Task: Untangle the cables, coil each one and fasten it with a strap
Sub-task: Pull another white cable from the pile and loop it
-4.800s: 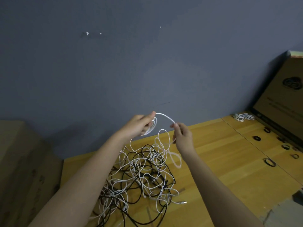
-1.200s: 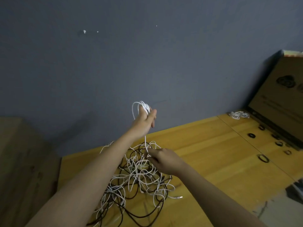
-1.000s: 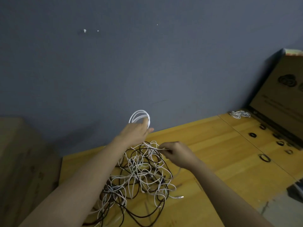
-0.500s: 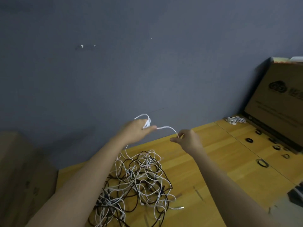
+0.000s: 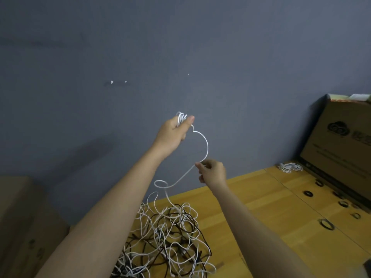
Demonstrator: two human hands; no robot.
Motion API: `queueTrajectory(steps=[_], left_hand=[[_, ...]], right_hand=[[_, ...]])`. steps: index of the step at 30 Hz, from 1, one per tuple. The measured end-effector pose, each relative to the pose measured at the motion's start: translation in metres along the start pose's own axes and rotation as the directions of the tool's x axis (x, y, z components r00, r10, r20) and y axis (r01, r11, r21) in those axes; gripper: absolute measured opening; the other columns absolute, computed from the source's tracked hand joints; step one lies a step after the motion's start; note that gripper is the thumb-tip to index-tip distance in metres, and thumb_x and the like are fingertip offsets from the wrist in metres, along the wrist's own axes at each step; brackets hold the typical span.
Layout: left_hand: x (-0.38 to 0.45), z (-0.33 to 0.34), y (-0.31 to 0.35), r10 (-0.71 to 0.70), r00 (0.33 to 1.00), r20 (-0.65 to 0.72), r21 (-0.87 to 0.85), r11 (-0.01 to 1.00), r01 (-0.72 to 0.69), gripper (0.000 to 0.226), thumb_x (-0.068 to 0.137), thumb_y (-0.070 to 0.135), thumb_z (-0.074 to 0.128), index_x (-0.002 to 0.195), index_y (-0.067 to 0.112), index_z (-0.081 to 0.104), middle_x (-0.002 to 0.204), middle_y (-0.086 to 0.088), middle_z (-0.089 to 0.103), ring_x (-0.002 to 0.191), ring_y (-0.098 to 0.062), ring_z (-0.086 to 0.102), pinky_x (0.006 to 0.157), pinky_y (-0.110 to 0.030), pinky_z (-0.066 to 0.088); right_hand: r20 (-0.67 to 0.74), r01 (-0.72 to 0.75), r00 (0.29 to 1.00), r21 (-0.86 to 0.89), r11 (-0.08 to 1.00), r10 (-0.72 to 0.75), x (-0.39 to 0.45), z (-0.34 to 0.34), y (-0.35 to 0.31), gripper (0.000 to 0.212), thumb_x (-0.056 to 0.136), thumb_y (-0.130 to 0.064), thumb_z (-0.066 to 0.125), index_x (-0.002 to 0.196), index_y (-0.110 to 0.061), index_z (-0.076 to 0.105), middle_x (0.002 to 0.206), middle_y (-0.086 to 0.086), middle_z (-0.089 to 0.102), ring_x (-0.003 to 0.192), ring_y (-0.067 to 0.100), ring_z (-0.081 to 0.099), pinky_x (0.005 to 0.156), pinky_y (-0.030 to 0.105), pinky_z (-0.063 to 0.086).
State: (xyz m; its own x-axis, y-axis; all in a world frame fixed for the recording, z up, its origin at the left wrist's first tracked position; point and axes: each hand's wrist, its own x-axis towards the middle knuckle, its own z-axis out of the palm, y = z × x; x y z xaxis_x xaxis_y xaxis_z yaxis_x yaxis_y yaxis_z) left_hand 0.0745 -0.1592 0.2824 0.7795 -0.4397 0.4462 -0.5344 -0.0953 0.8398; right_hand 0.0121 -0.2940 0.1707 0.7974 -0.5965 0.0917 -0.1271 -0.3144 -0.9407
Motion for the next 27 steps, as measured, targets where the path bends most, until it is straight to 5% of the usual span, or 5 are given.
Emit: queueTrajectory(steps=[4, 8, 17, 21, 27], left_hand=[[0.017, -0.009, 0.026, 0.006, 0.999, -0.049, -0.165, 0.986, -0.014, 0.045, 0.094, 0.043, 0.049, 0.059, 0.024, 0.028, 0.044, 0.012, 0.028, 0.043, -0.01, 0.021, 0.046, -0.025, 0.02], [0.042, -0.018, 0.071, 0.088, 0.992, -0.091, -0.132, 0.986, -0.1, 0.044, 0.099, 0.039, 0.048, 0.062, 0.023, 0.029, 0.045, 0.01, 0.029, 0.043, -0.009, 0.022, 0.042, -0.023, 0.021], [0.101, -0.049, 0.169, 0.133, 0.959, -0.25, -0.146, 0.974, -0.173, 0.044, 0.097, 0.051, 0.043, 0.065, 0.021, 0.039, 0.038, 0.012, 0.03, 0.037, -0.008, 0.024, 0.04, -0.021, 0.021], [0.103, -0.046, 0.159, 0.105, 0.972, -0.209, -0.085, 0.988, -0.125, 0.046, 0.097, 0.053, 0.041, 0.064, 0.02, 0.036, 0.037, 0.012, 0.031, 0.037, -0.009, 0.024, 0.041, -0.022, 0.022], [0.068, -0.036, 0.089, -0.057, 0.998, -0.021, -0.11, 0.992, 0.054, 0.046, 0.097, 0.048, 0.046, 0.062, 0.021, 0.032, 0.041, 0.01, 0.027, 0.038, -0.009, 0.019, 0.042, -0.022, 0.016]], right_hand=[[-0.149, -0.088, 0.98, 0.263, 0.961, 0.13, 0.031, -0.012, -0.03, 0.018, 0.092, -0.012, 0.06, 0.074, -0.01, 0.061, 0.068, 0.011, 0.059, 0.048, 0.022, 0.059, 0.063, 0.039, 0.057], [-0.364, 0.207, 0.929, 0.355, 0.912, -0.069, 0.077, -0.044, -0.118, 0.027, 0.092, -0.01, 0.054, 0.067, -0.019, 0.051, 0.059, 0.003, 0.057, 0.061, 0.029, 0.065, 0.072, 0.052, 0.057], [-0.616, 0.744, 0.643, 0.361, 0.562, -0.456, 0.083, -0.124, -0.312, 0.025, 0.096, -0.01, 0.05, 0.075, -0.023, 0.054, 0.071, -0.001, 0.063, 0.079, 0.02, 0.067, 0.077, 0.031, 0.055], [-0.528, 0.667, 0.734, 0.443, 0.599, -0.427, 0.091, -0.114, -0.288, 0.024, 0.097, -0.007, 0.051, 0.075, -0.018, 0.056, 0.068, 0.003, 0.06, 0.071, 0.018, 0.063, 0.073, 0.026, 0.055], [-0.211, 0.147, 0.976, 0.472, 0.869, -0.051, 0.095, -0.081, -0.15, 0.016, 0.096, -0.005, 0.05, 0.082, -0.005, 0.057, 0.067, 0.009, 0.052, 0.056, 0.018, 0.046, 0.05, 0.025, 0.041]])
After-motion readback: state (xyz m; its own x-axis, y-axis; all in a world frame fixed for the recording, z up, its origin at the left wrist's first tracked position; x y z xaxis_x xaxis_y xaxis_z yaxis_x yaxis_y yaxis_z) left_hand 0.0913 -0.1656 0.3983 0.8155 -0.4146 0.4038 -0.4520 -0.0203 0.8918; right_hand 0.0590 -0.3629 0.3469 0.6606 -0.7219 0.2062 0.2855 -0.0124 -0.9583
